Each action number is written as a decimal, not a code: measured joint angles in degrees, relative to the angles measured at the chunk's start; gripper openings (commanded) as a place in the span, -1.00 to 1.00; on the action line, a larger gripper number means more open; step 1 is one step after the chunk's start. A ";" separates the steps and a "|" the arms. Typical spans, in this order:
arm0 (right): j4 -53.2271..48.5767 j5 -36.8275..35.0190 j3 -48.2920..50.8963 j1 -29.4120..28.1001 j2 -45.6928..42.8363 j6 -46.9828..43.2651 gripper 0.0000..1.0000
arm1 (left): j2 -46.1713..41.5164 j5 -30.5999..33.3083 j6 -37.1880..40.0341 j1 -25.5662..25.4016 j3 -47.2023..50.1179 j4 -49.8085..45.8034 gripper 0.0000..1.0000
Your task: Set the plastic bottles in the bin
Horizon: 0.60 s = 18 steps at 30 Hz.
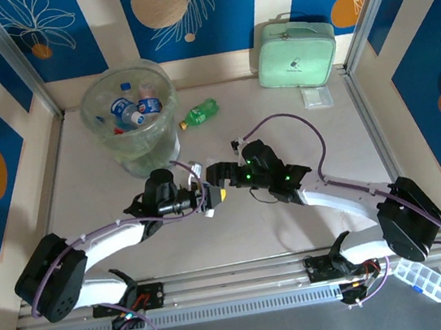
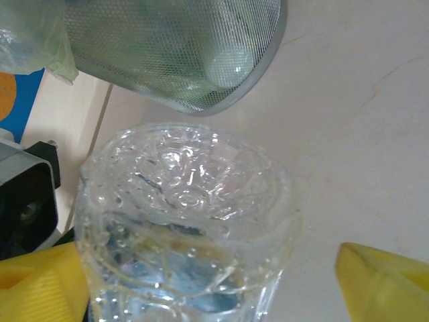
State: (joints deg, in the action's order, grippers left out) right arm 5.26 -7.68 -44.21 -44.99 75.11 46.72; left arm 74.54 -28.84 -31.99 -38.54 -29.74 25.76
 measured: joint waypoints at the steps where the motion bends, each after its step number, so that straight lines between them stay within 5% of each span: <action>1: -0.13 -0.48 0.00 -0.20 -0.33 -0.33 0.99 | -0.28 0.22 0.22 0.00 0.00 -0.04 0.03; 18: 0.98 -11.85 4.85 -4.76 -9.99 -7.19 0.94 | -3.37 3.61 2.14 -0.02 0.00 -1.64 0.01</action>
State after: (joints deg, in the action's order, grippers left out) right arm 6.24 -19.53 -39.35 -49.76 65.12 39.53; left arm 71.18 -25.23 -29.85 -38.57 -29.74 24.12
